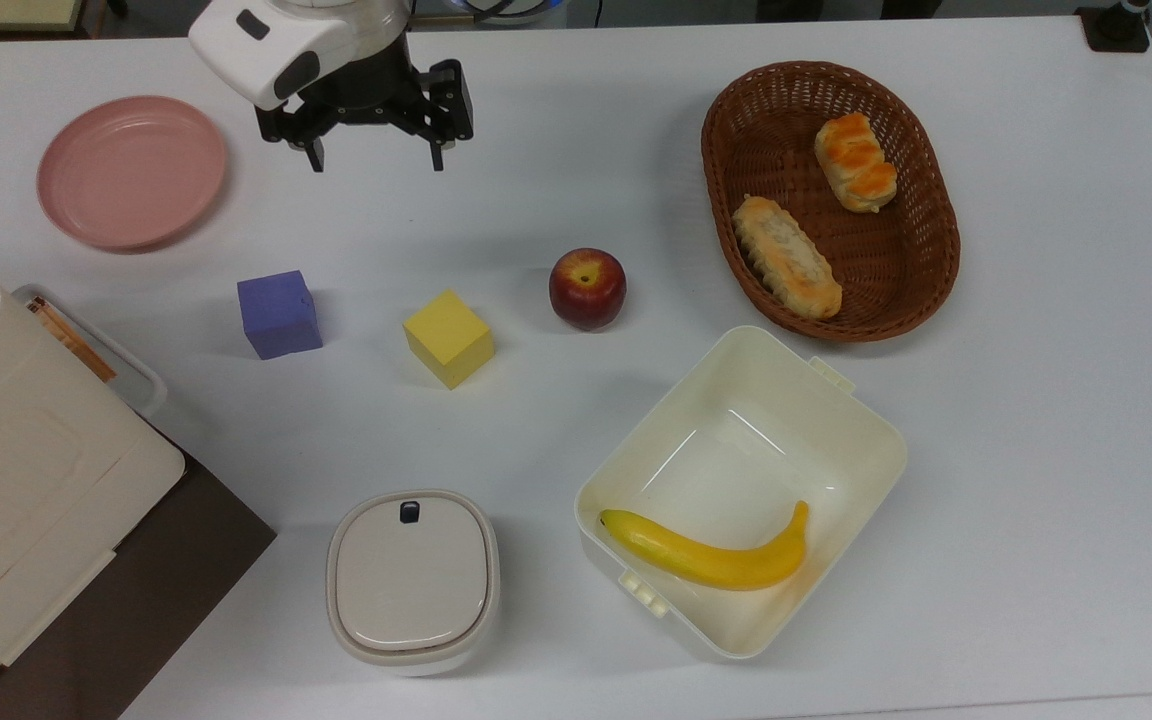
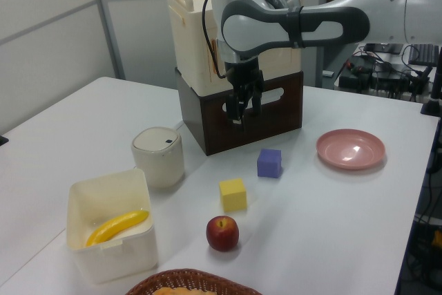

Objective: Put the bread on the table
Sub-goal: 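Move the open gripper from its start pose toward the wicker basket, then reach over the basket and lower the gripper onto the round bread roll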

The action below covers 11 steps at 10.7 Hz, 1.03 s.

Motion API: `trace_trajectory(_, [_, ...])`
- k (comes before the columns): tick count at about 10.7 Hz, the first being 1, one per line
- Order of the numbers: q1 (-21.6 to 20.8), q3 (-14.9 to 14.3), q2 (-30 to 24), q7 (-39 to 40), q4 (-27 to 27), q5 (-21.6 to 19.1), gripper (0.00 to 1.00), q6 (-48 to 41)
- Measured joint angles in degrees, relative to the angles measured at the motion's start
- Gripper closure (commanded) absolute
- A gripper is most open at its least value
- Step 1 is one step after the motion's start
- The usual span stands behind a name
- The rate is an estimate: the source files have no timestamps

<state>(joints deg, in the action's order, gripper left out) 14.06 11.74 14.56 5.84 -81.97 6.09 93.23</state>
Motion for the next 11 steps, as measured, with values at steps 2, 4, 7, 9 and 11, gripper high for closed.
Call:
trace_trajectory(2, [0.09,-0.01,-0.41,0.69,0.00,-0.13,0.00,0.00])
trace_trajectory(4, [0.09,-0.01,-0.41,0.69,0.00,-0.38,0.00,0.00])
trace_trajectory(7, [0.02,0.05,-0.37,0.70,-0.03,-0.93,0.00,0.00])
trace_trajectory(9, [-0.32,0.55,-0.20,0.78,-0.22,-1.04,0.00,0.00])
trace_trajectory(11, [-1.62,0.72,-0.11,0.98,-0.59,-1.07,0.00,0.00])
